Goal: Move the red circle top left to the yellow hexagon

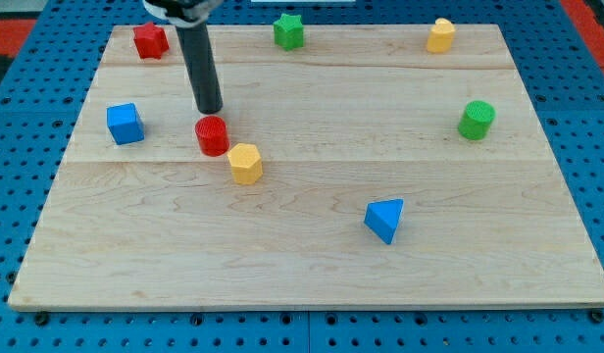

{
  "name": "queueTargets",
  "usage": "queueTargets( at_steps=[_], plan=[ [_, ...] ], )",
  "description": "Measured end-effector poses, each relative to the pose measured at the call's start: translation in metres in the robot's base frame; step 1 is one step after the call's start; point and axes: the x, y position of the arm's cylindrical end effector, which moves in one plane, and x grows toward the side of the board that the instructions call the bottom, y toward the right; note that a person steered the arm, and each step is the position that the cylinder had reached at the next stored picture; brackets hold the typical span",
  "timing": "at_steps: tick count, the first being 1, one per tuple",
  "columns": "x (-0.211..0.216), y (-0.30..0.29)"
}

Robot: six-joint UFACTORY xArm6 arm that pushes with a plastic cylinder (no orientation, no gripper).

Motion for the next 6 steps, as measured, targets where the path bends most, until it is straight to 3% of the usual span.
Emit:
queueTargets(
  at_steps=[1, 2, 3, 4, 5, 6],
  plan=[
    [0.06, -0.06],
    [0.076, -0.062],
    [0.045, -0.062],
    [0.002, -0.017],
    [0.003, -0.059],
    [0.002, -0.006]
  ],
)
